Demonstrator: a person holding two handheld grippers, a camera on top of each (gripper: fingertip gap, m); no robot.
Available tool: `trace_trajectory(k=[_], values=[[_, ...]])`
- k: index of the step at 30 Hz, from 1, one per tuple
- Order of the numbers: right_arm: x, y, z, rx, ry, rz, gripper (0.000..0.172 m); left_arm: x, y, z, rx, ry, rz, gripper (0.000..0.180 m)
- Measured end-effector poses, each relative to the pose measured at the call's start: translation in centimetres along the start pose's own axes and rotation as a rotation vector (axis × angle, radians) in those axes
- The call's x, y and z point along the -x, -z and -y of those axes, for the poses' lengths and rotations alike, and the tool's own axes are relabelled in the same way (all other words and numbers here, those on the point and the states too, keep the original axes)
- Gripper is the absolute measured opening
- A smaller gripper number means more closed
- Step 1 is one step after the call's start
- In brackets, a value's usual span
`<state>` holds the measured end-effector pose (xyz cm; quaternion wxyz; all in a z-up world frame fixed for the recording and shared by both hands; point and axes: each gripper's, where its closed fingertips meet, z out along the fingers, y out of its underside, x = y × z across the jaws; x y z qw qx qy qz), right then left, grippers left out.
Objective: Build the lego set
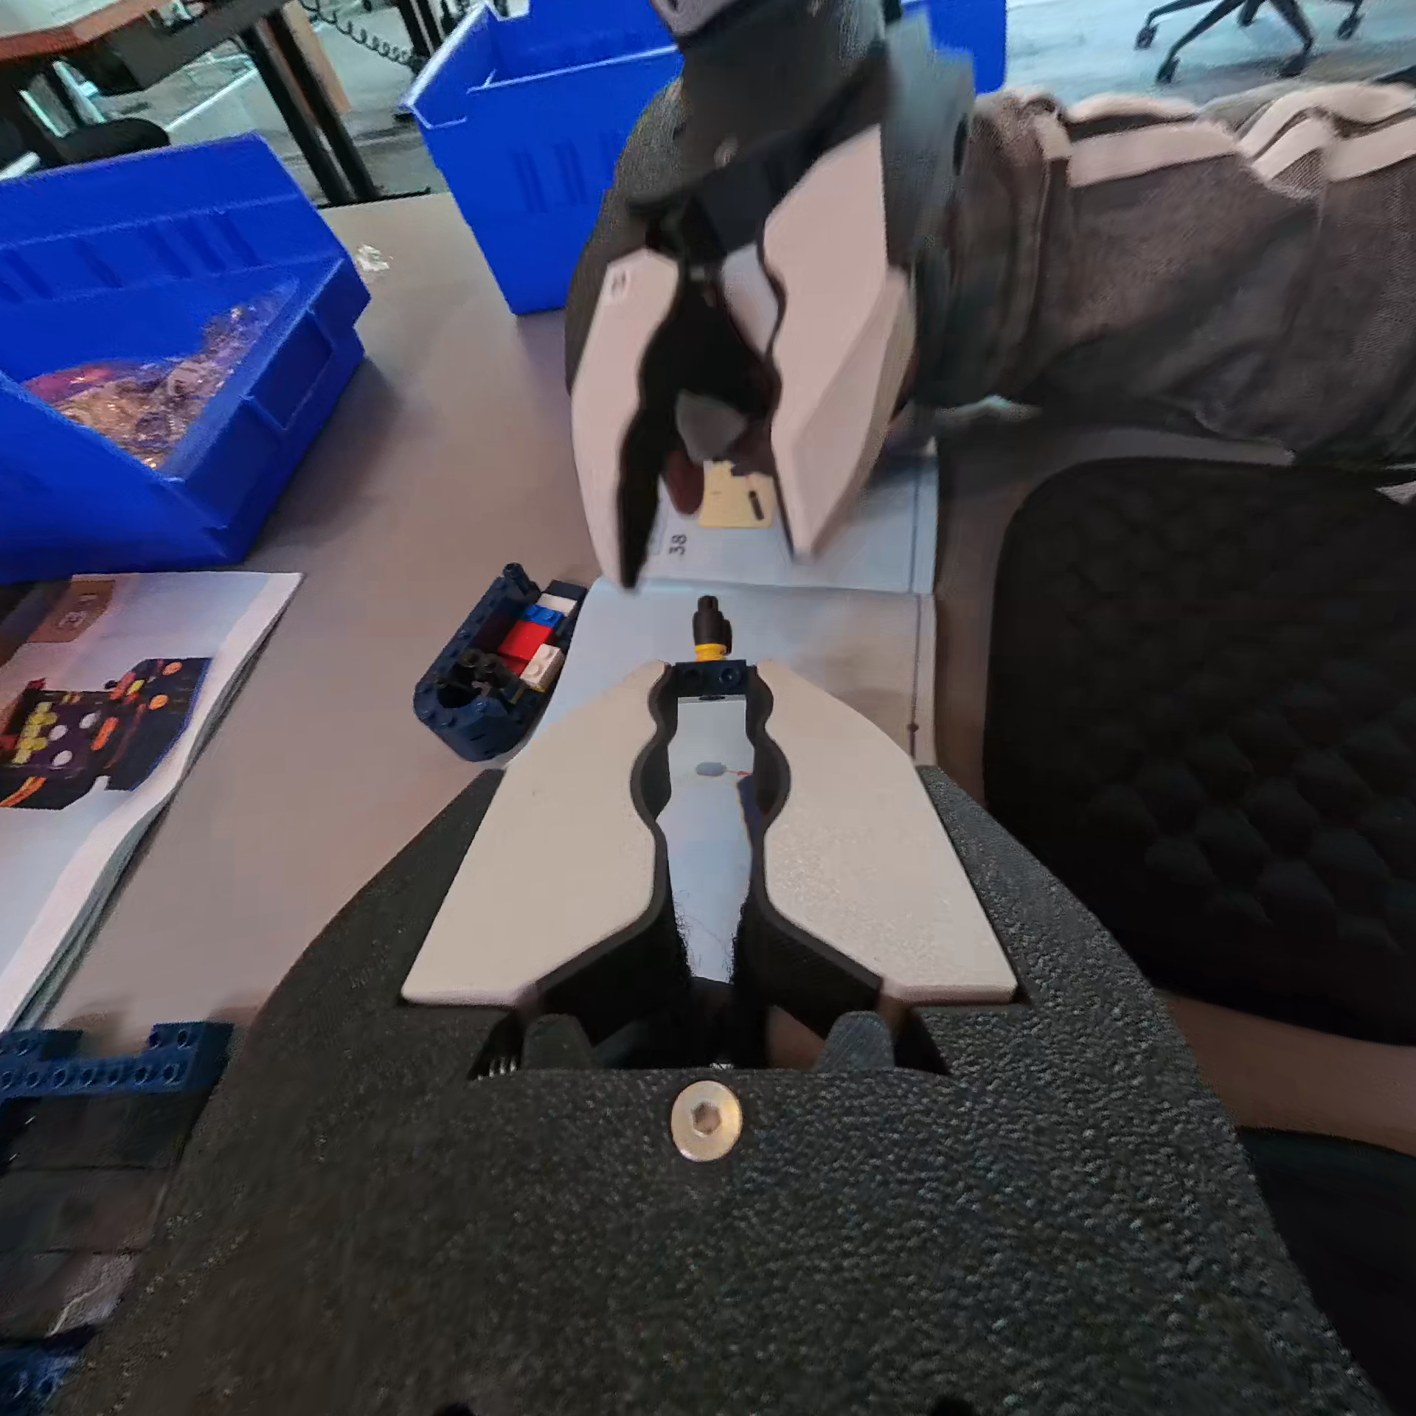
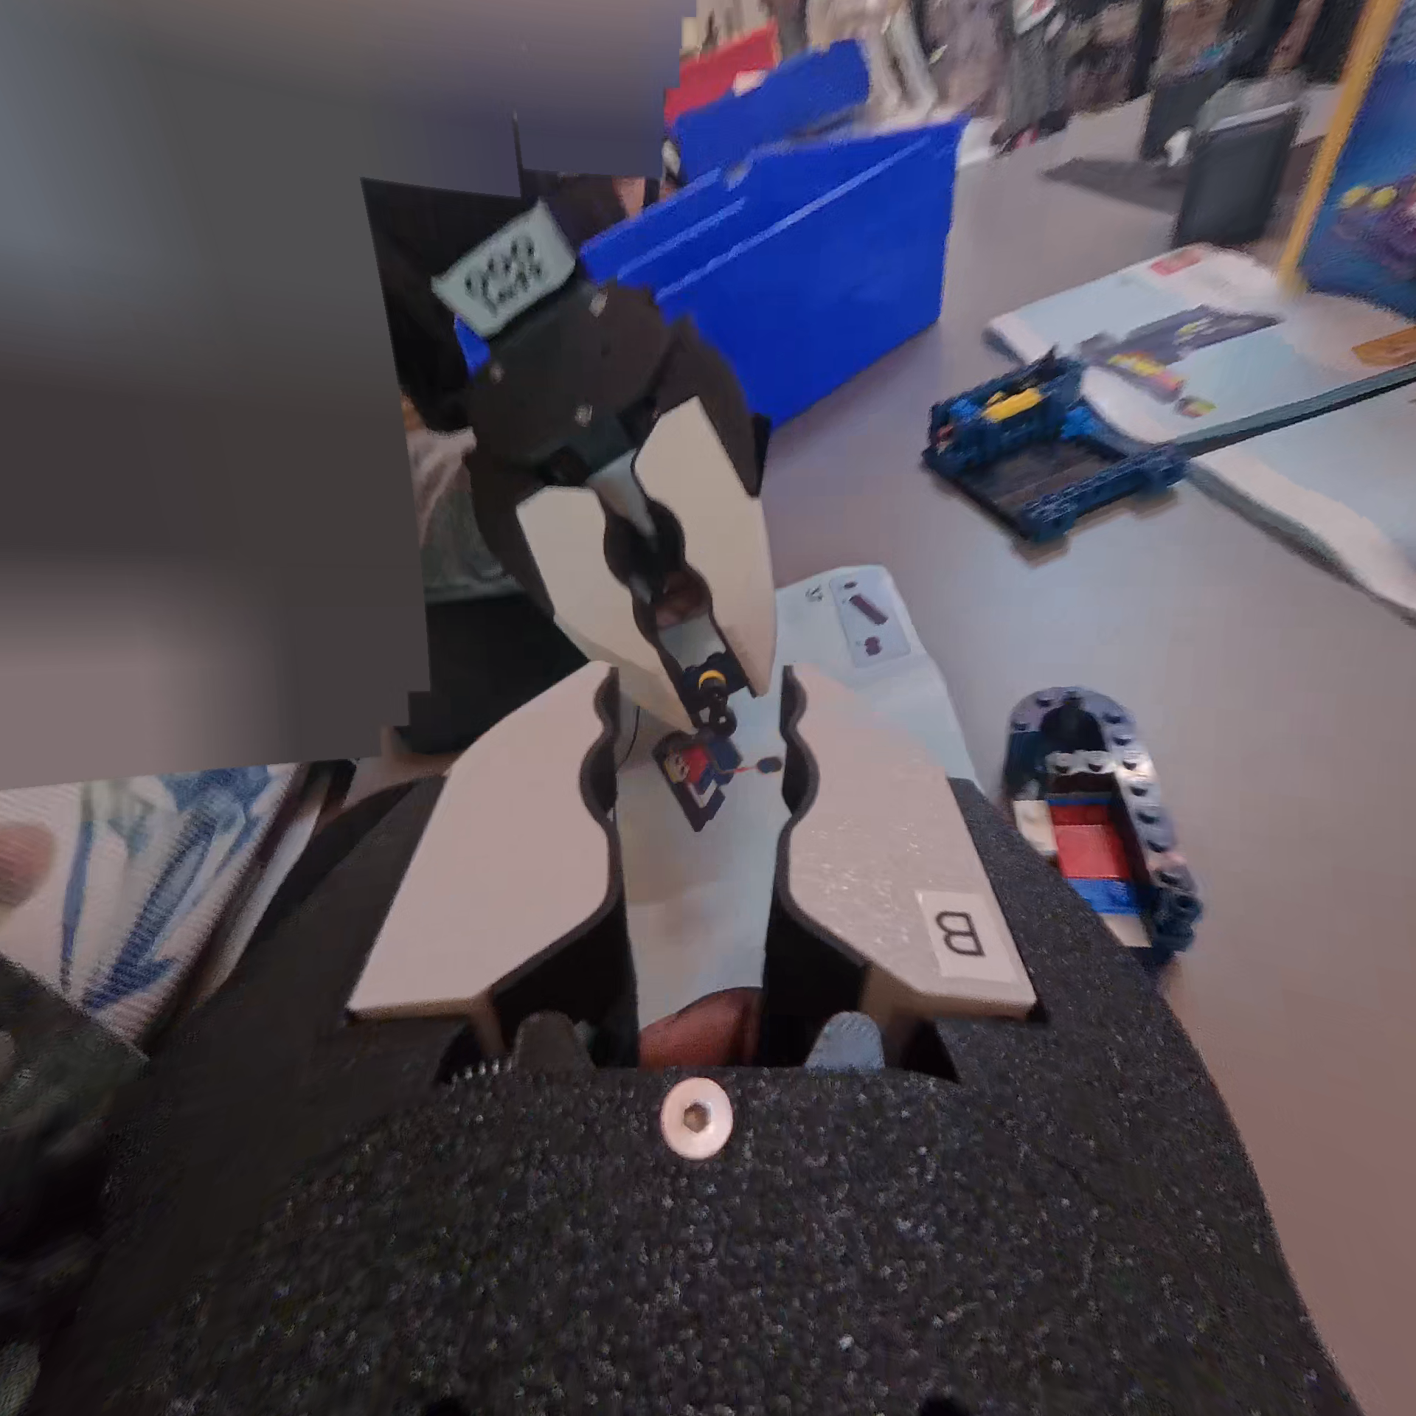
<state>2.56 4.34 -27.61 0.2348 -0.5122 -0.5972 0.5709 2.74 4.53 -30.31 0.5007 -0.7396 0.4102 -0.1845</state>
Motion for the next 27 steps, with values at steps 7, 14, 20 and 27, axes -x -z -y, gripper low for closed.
trace_trajectory(k=[7, 14, 20, 27], values=[[-1.1, 0.4, 0.0, -0.048, -0.161, 0.005, 0.024, 1.5, 0.4, 0.4, -0.038, -0.041, 0.108, 0.016], [-1.0, -0.5, 0.2, -0.077, -0.133, -0.001, 0.016, 1.3, 0.6, 1.1, -0.075, -0.083, 0.118, 0.016], [-1.1, -0.9, -0.2, -0.059, -0.138, 0.001, 0.010, 1.3, 0.5, 1.1, -0.065, -0.107, 0.129, 0.016], [-1.6, -1.2, -1.0, -0.031, -0.279, 0.003, 0.007, 1.7, 0.3, 0.1, 0.015, -0.150, 0.173, 0.017]])
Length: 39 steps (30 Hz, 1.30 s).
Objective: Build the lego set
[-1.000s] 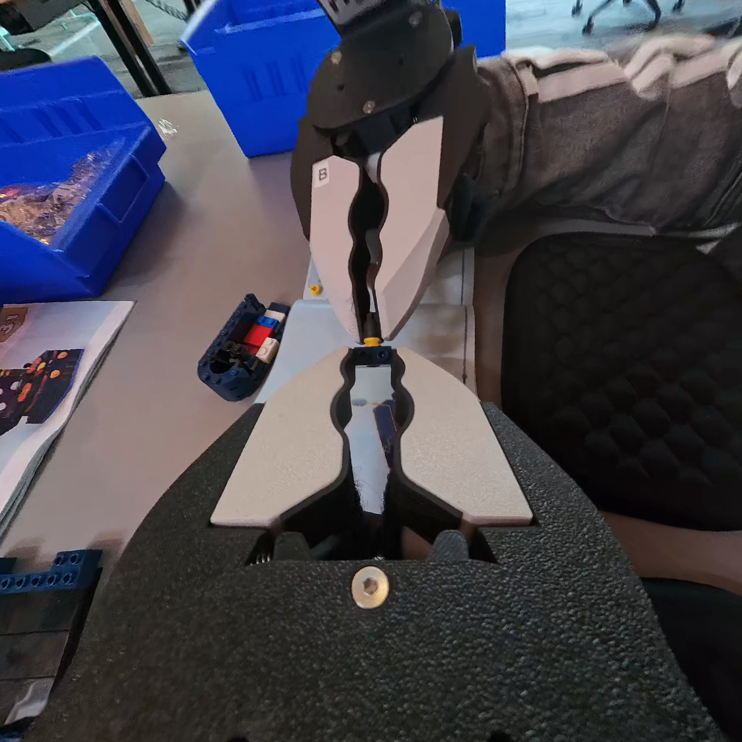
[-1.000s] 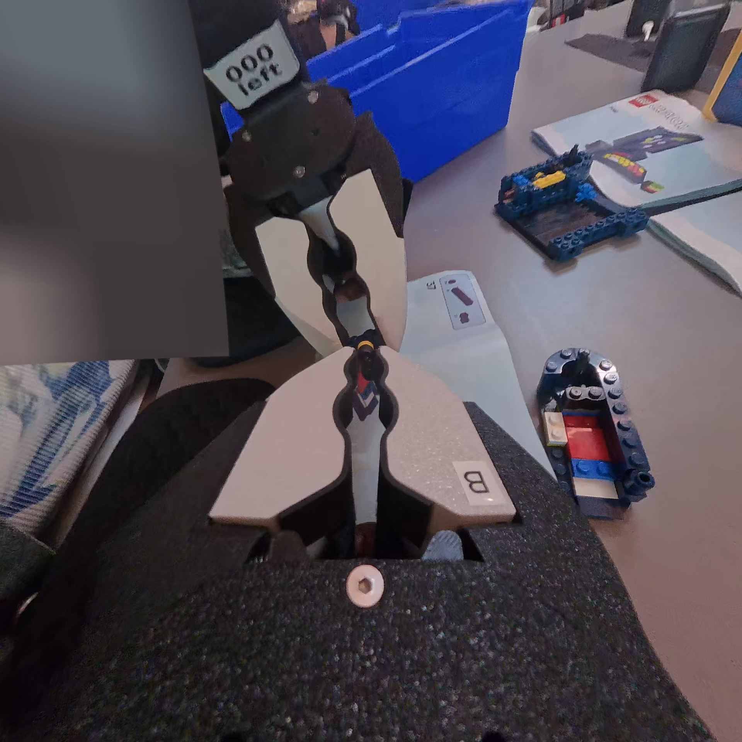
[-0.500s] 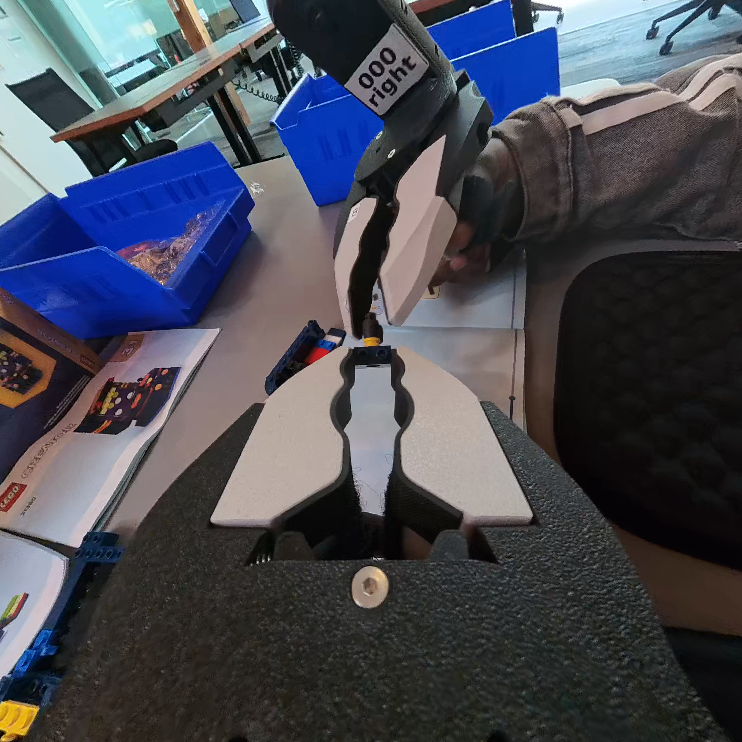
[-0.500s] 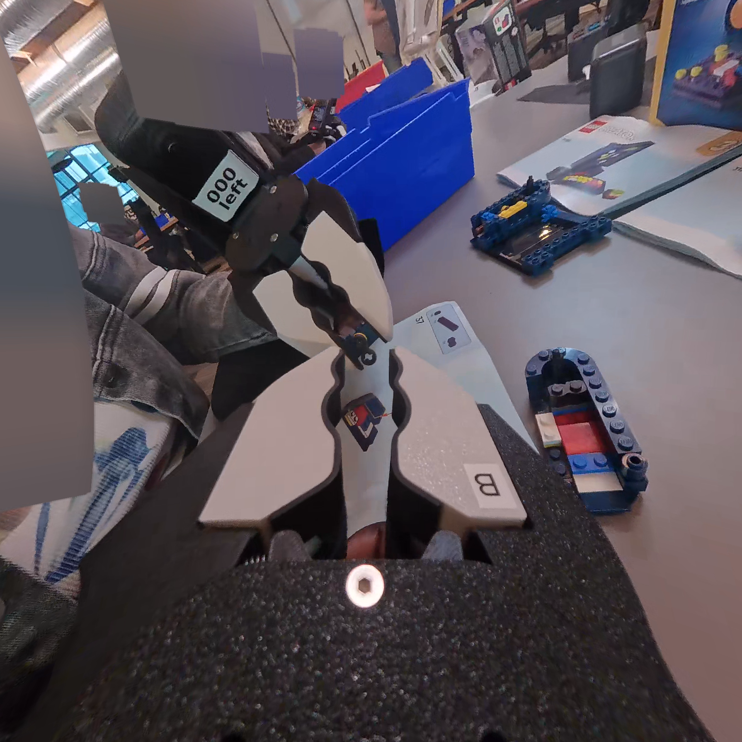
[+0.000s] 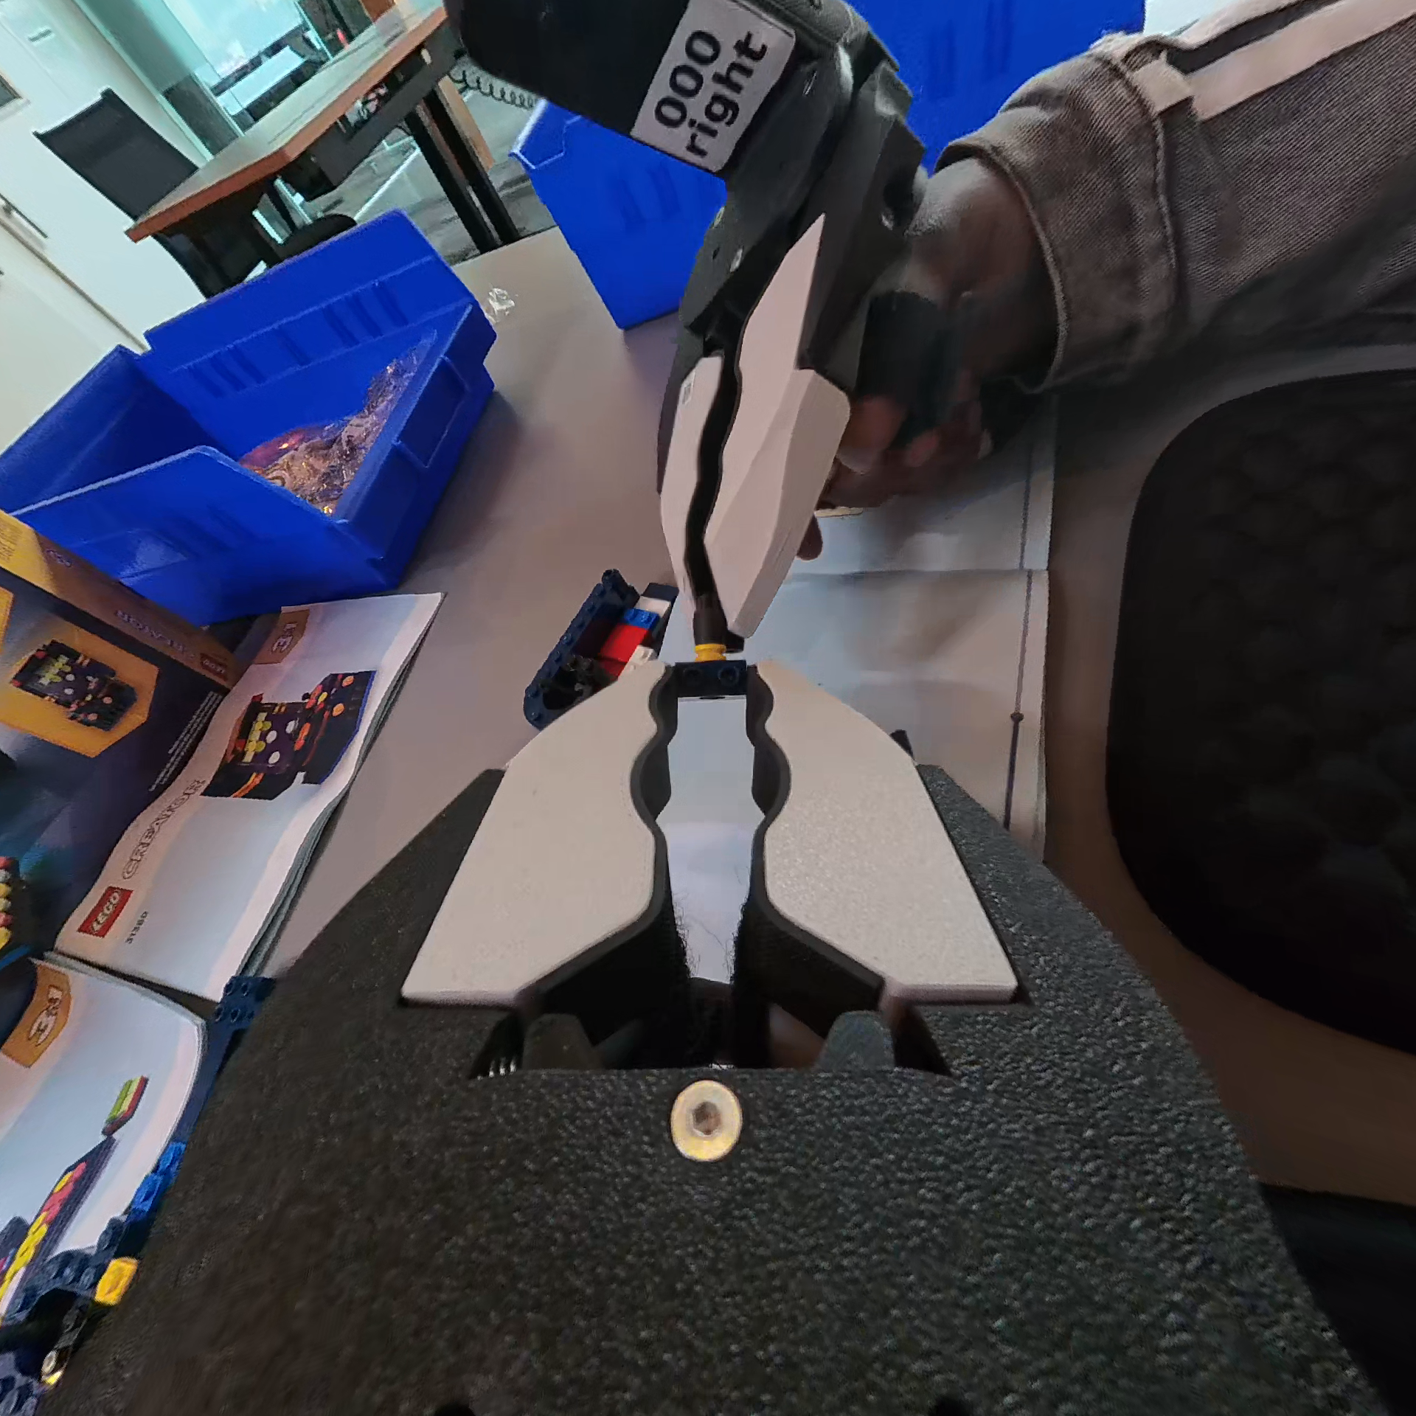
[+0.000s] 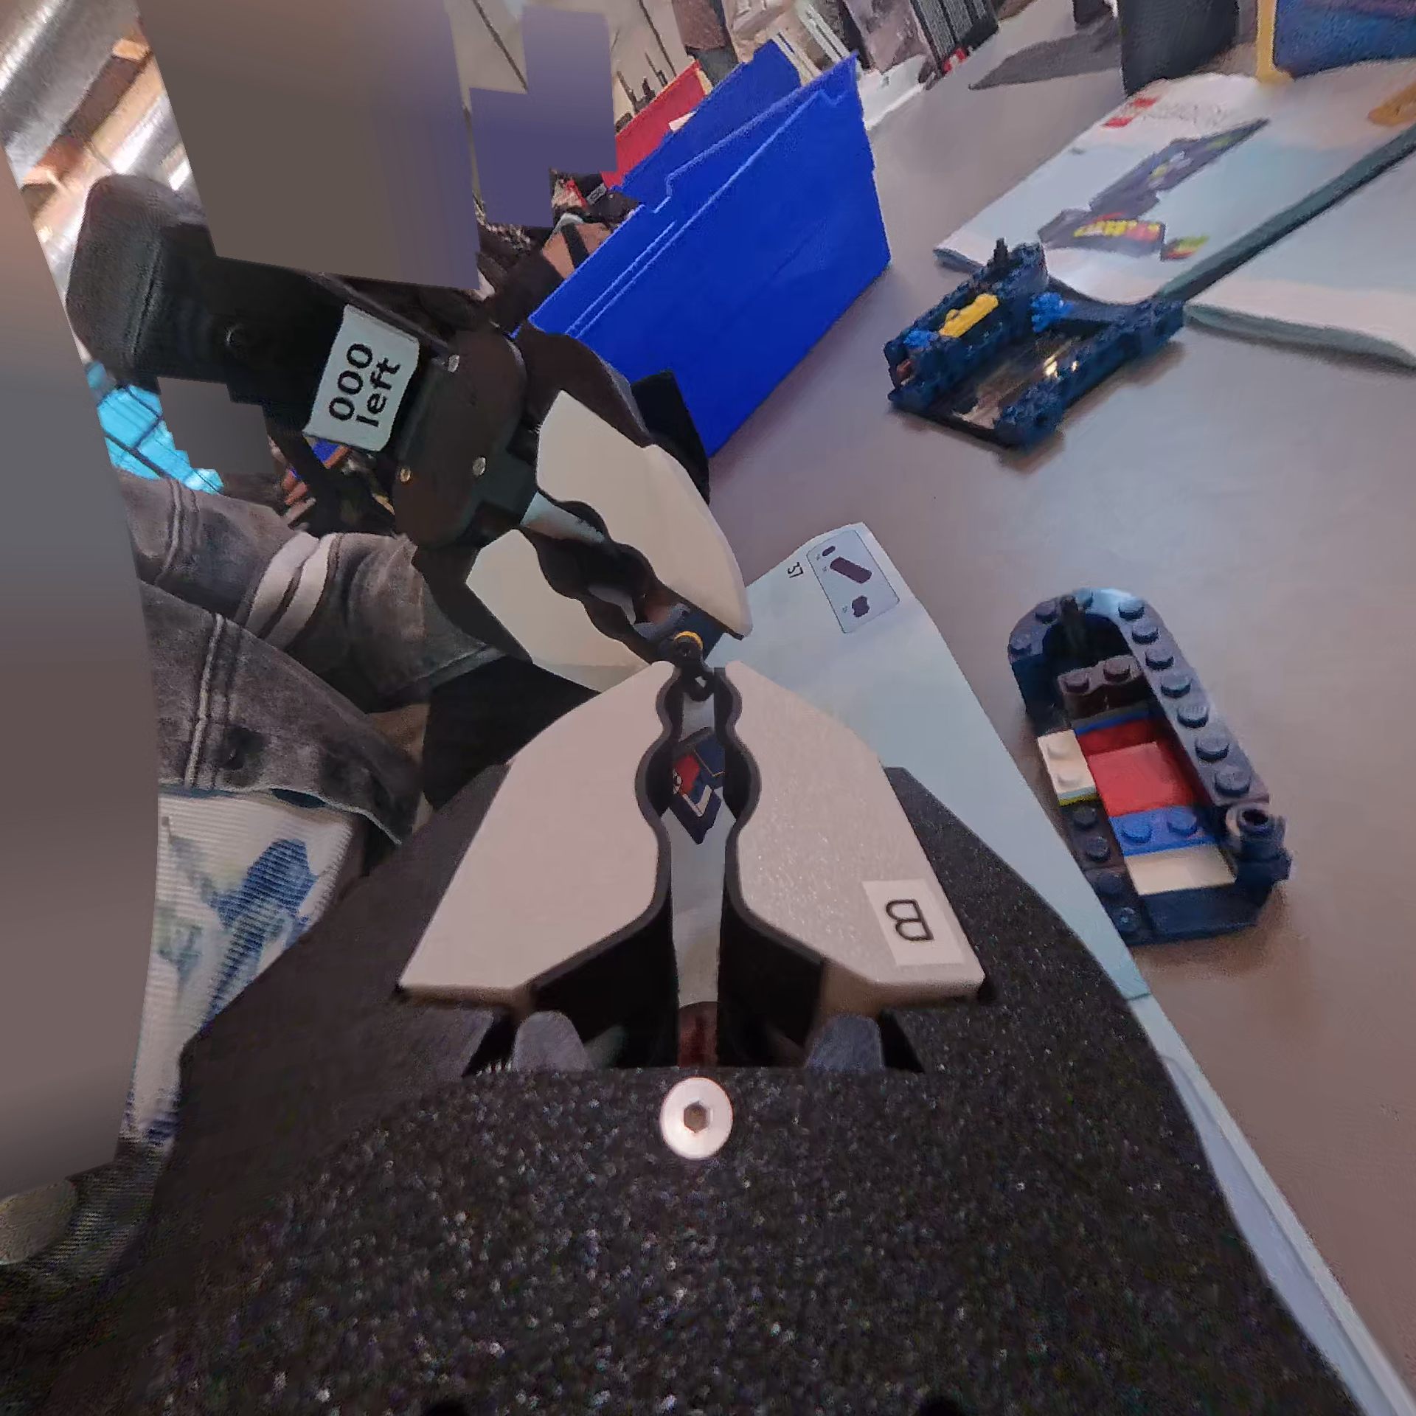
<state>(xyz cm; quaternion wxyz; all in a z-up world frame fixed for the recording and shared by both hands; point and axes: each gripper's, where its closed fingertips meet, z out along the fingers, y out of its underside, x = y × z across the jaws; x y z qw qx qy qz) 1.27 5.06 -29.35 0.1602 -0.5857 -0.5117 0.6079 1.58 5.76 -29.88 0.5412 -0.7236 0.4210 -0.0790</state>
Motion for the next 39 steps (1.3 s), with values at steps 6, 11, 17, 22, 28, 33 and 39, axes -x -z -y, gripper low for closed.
trace_trajectory(k=[6, 11, 17, 22, 28, 33, 39], values=[[-0.4, -0.3, -0.2, -0.021, -0.240, 0.043, 0.006, 0.6, -0.1, -0.7, 0.080, -0.128, 0.093, 0.017], [-0.4, -0.5, -0.3, -0.026, -0.320, 0.068, 0.006, 1.0, -0.1, -1.1, 0.138, -0.225, 0.159, 0.017], [0.1, -0.5, 0.5, -0.051, -0.142, 0.042, 0.021, 1.3, 0.1, -0.8, 0.104, -0.129, 0.145, 0.017], [0.0, -0.7, 0.9, -0.038, 0.178, -0.100, 0.012, 1.0, 0.0, -0.8, 0.097, -0.108, 0.124, 0.017], [-0.3, -0.8, 0.9, -0.043, 0.143, -0.116, 0.007, 1.2, -0.1, -0.9, 0.127, -0.179, 0.166, 0.017], [-0.4, -1.0, 1.8, -0.169, -0.127, -0.032, 0.007, 2.6, 0.5, -0.5, 0.204, -0.418, 0.358, 0.017], [-0.5, -1.1, 2.0, -0.235, -0.353, 0.057, 0.007, 3.1, 0.7, -0.3, 0.270, -0.635, 0.468, 0.016]])
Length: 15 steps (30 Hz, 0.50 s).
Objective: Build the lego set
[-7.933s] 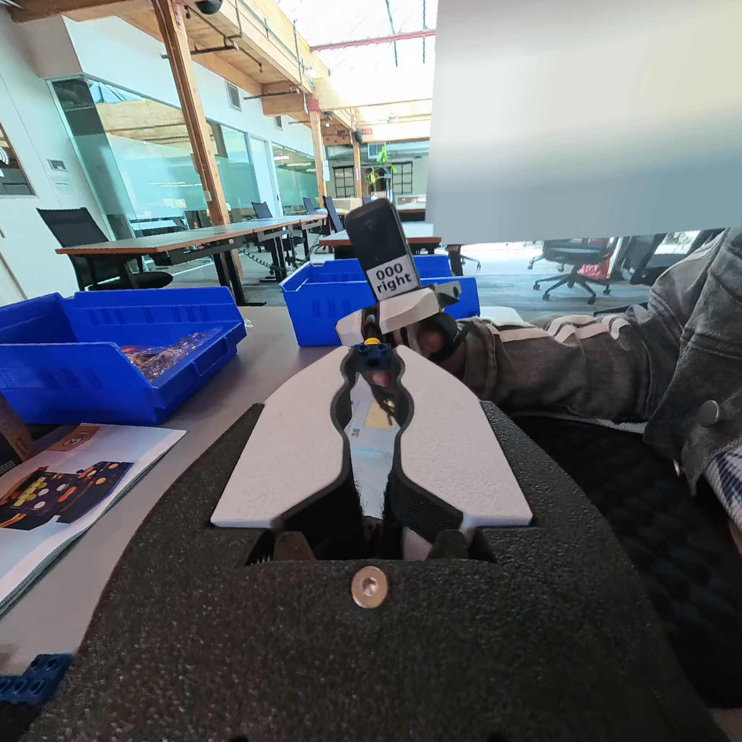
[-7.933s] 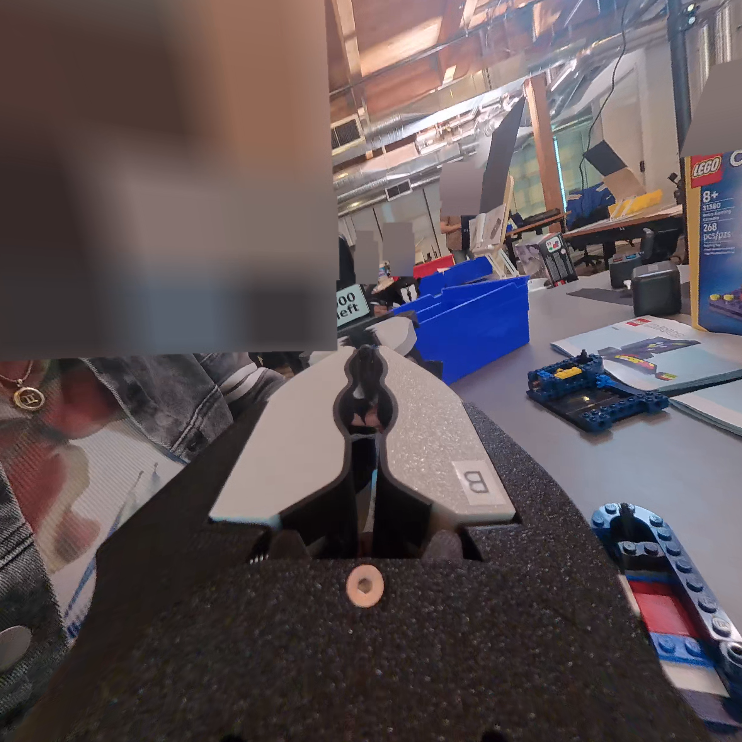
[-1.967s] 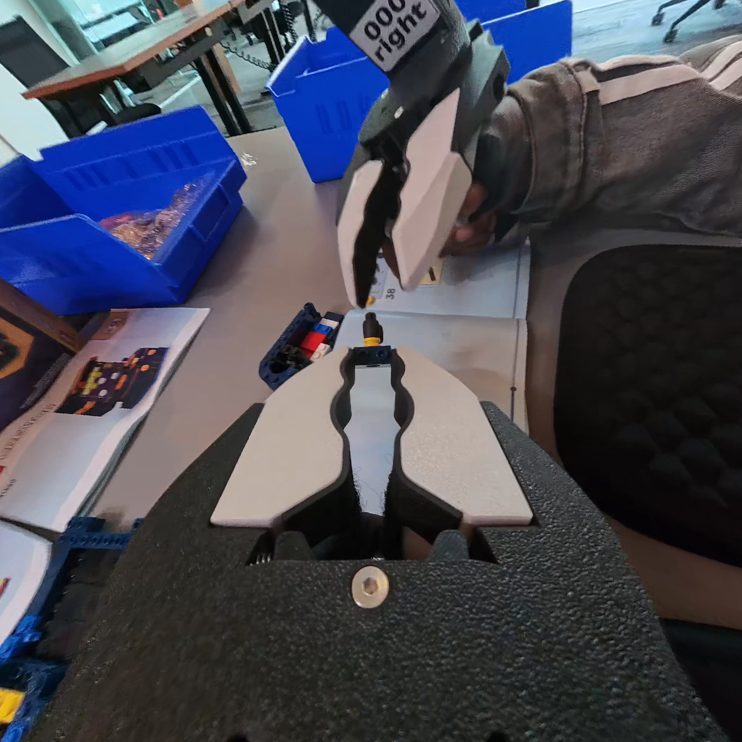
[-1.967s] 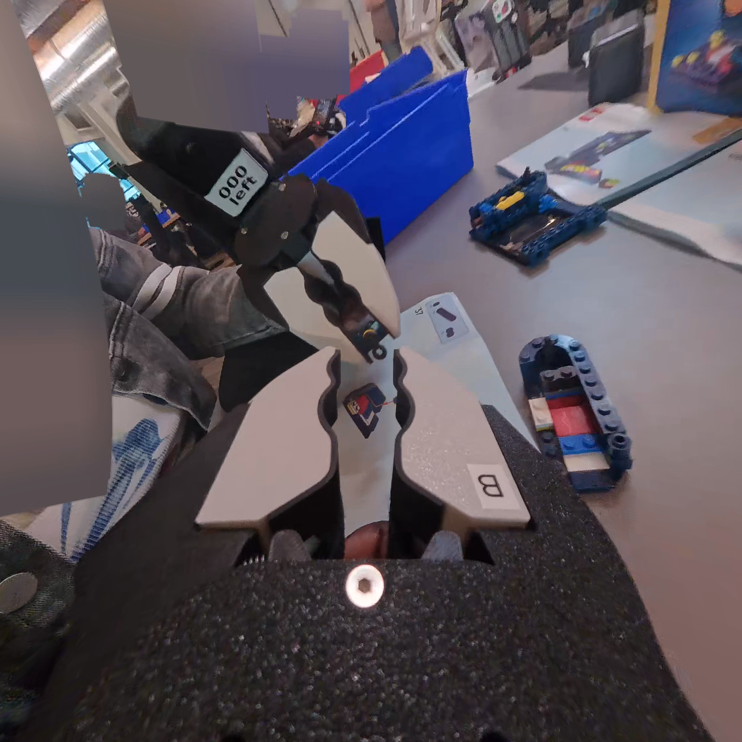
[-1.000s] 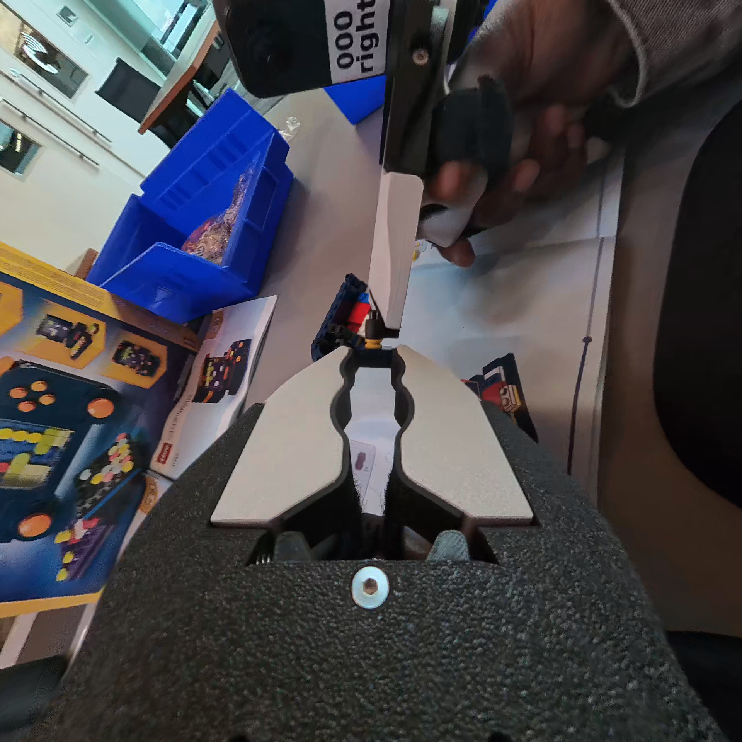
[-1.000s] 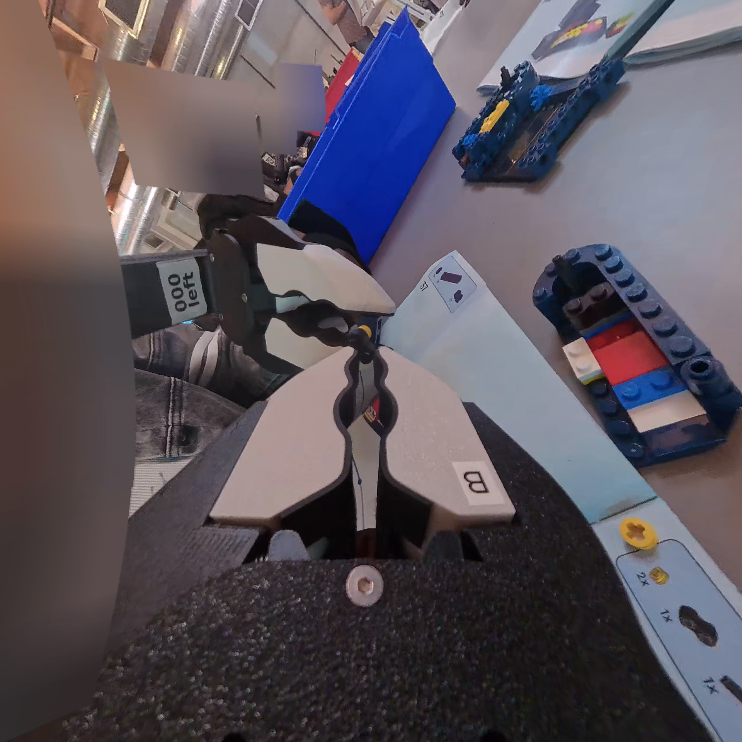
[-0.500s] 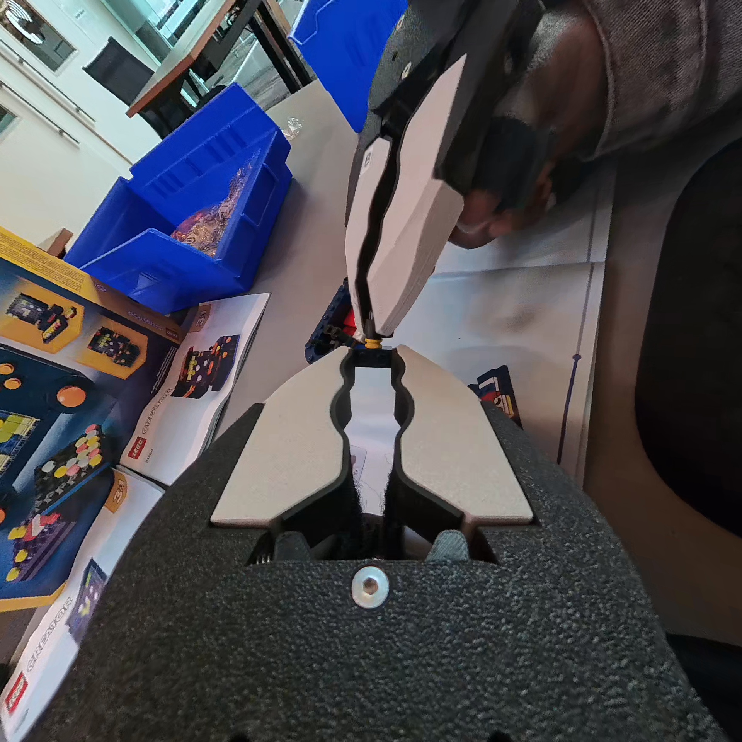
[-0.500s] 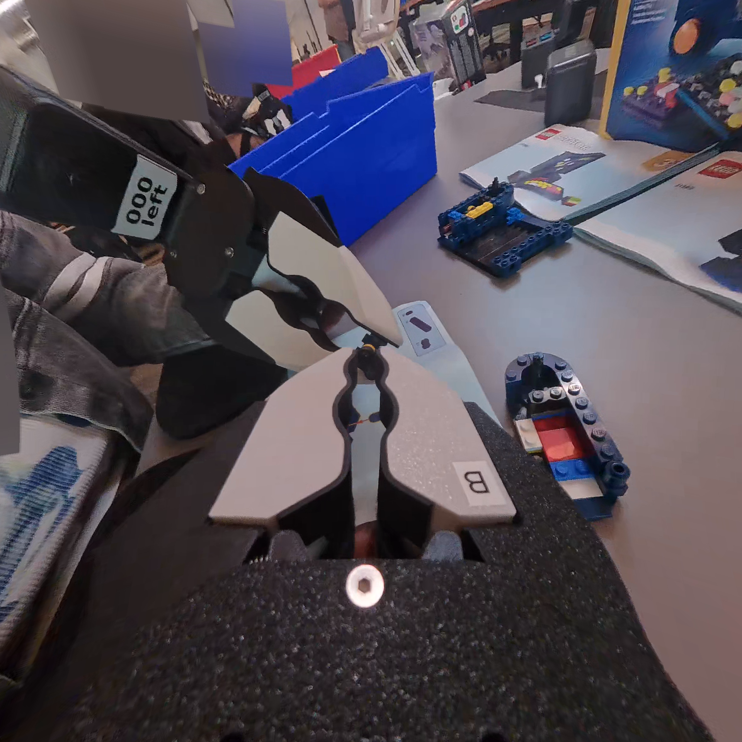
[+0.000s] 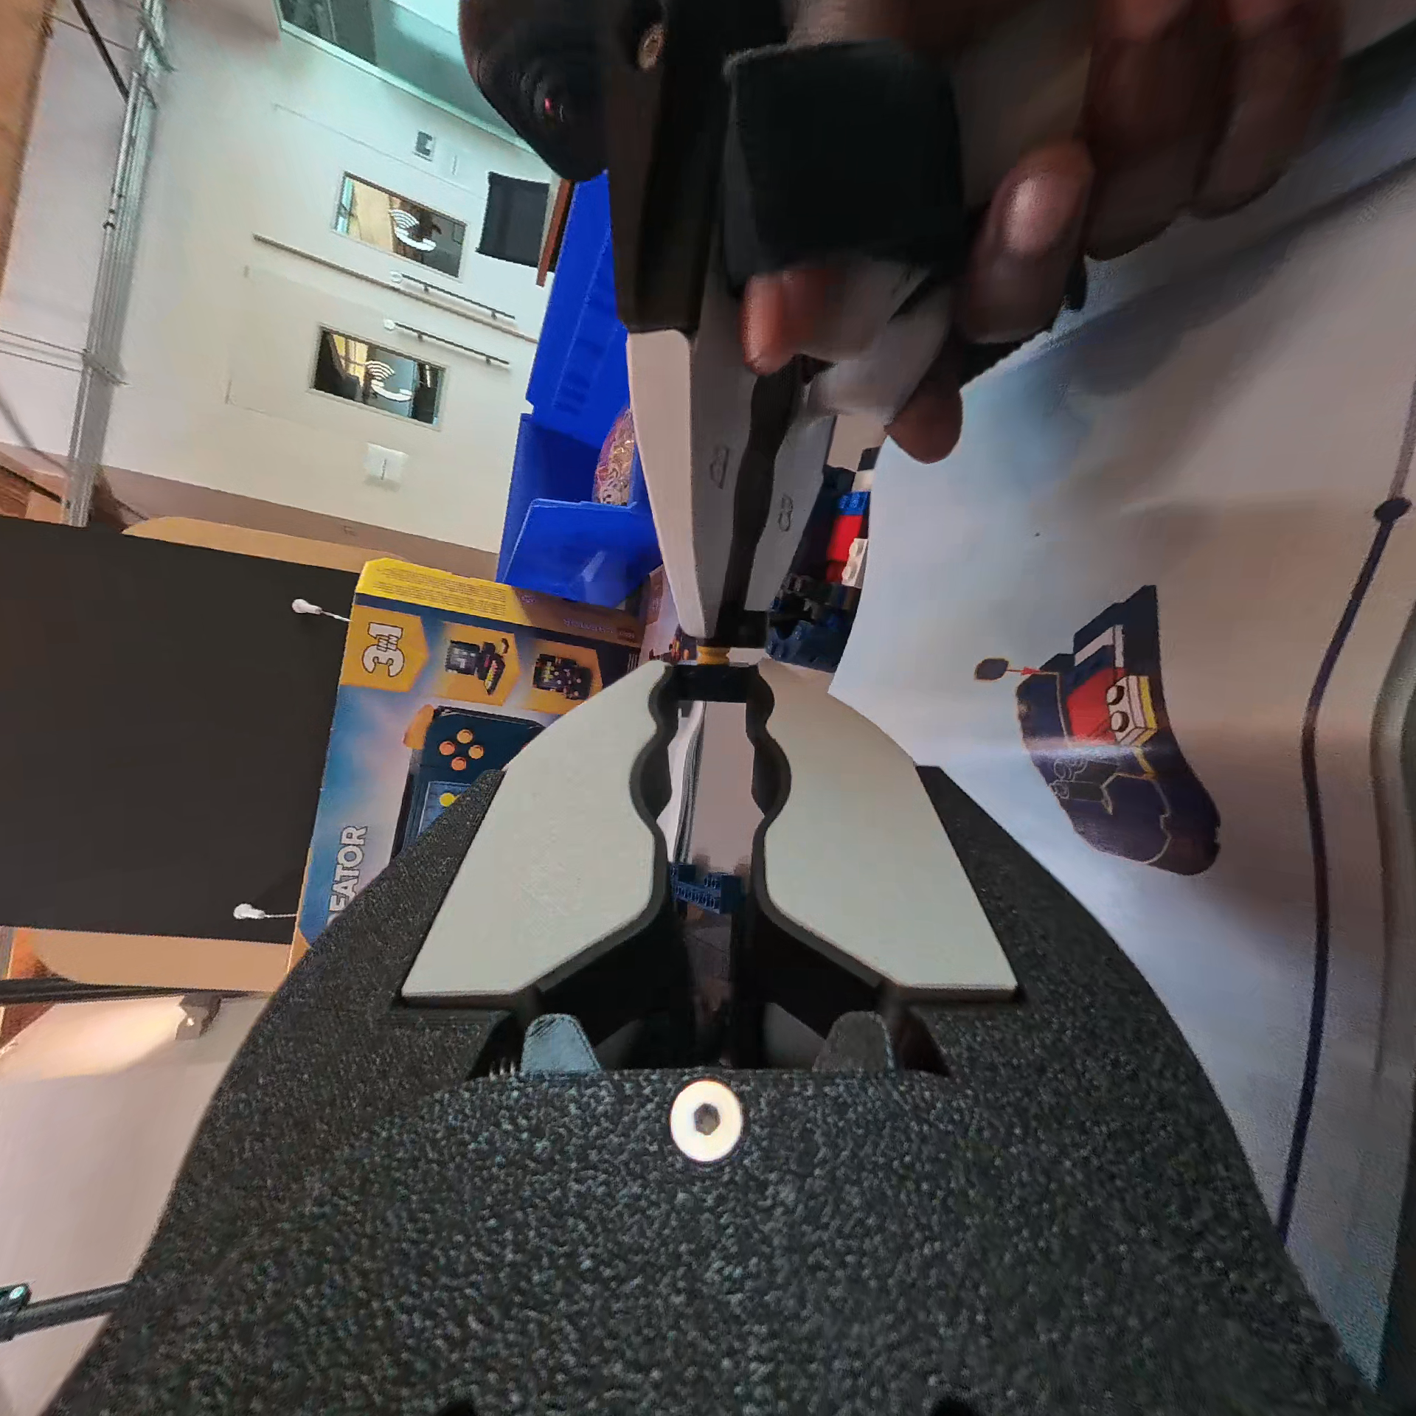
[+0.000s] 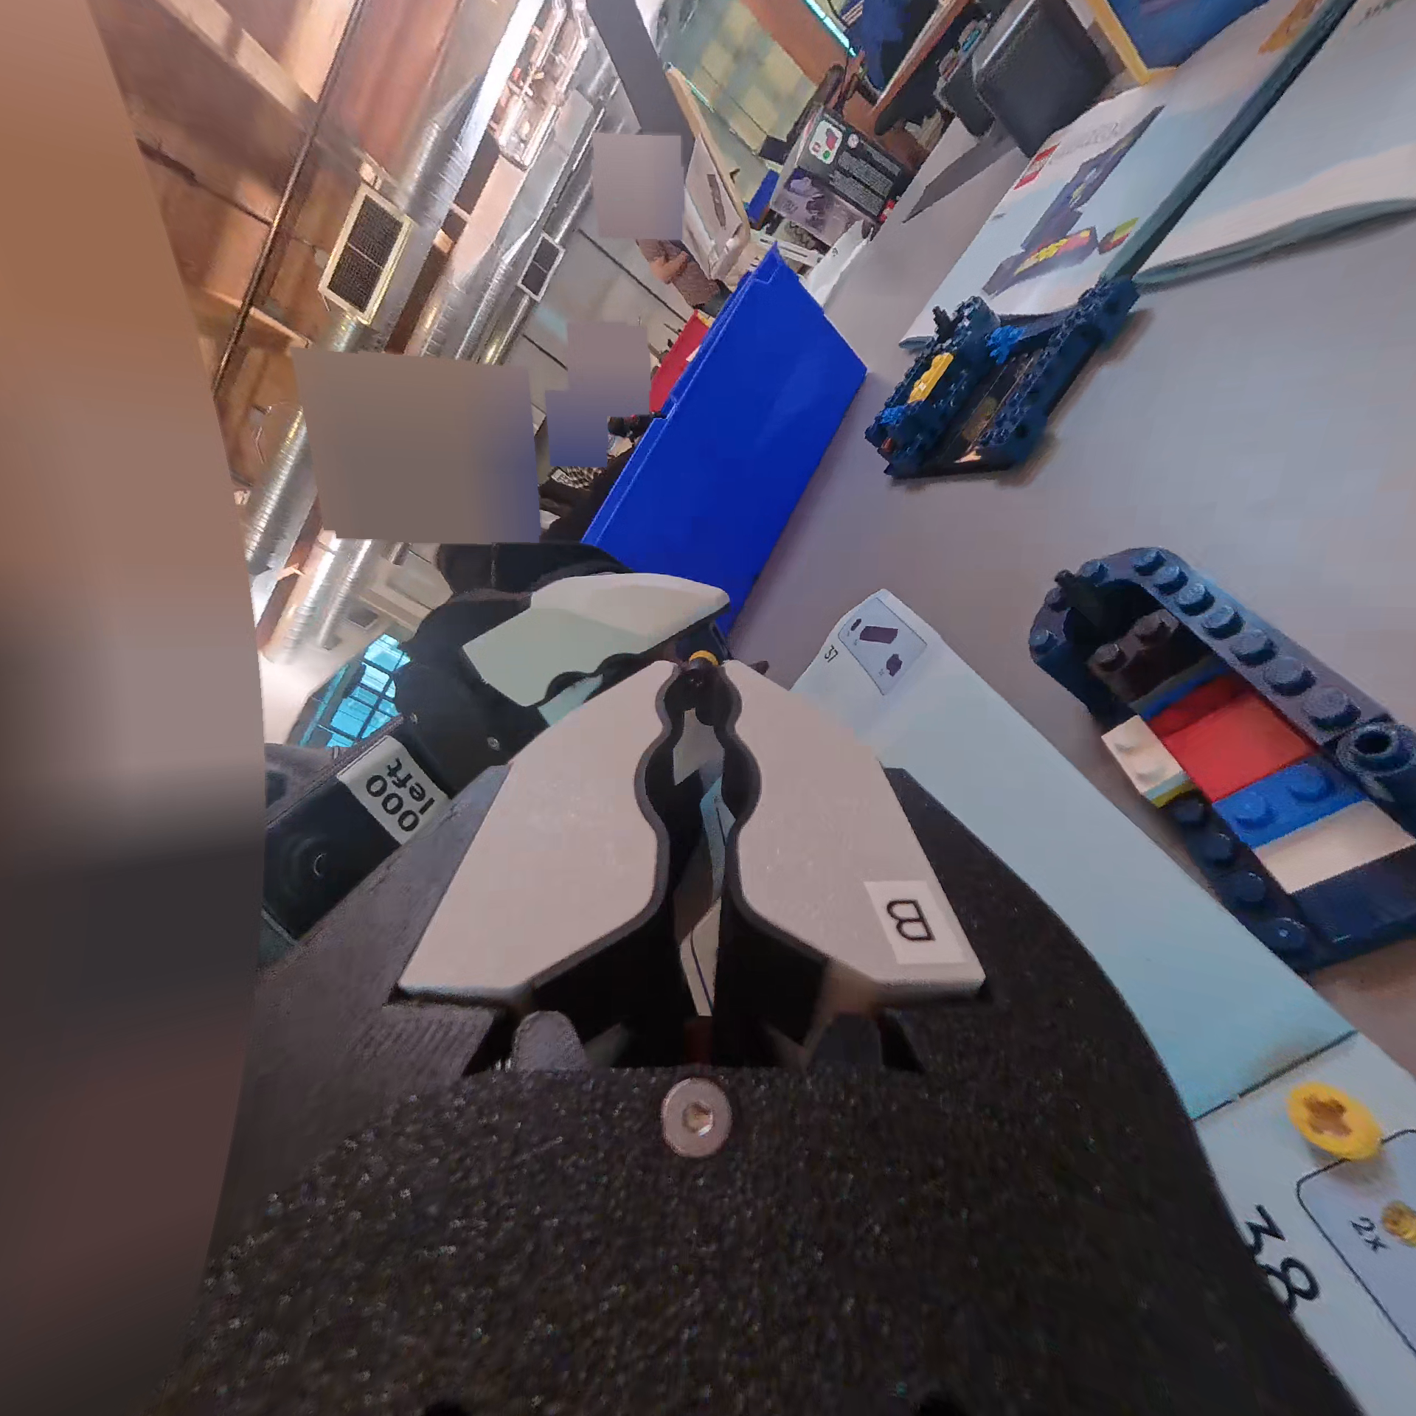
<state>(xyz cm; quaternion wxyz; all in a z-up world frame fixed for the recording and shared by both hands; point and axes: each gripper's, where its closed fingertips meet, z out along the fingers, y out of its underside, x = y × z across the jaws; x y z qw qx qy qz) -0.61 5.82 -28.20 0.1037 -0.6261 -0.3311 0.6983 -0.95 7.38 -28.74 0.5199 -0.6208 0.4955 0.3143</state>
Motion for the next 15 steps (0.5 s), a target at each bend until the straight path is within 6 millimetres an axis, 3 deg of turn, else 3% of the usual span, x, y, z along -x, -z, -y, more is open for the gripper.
trace_trajectory(k=[3, 8, 11, 15], values=[[-0.2, -0.1, 0.0, 0.000, -0.001, -0.009, 0.007, -0.2, -0.1, -0.1, -0.003, 0.036, -0.027, 0.016], [0.5, 0.4, 0.7, -0.001, 0.066, 0.021, 0.011, -0.5, 0.1, 0.1, -0.077, 0.343, -0.180, 0.017], [0.0, 0.5, 0.2, 0.053, 0.157, -0.047, 0.012, -0.7, 0.2, 0.1, -0.106, 0.480, -0.253, 0.017], [-0.3, 0.1, -0.4, 0.099, 0.260, -0.113, 0.013, -1.3, 0.1, 0.1, -0.108, 0.538, -0.308, 0.017]])
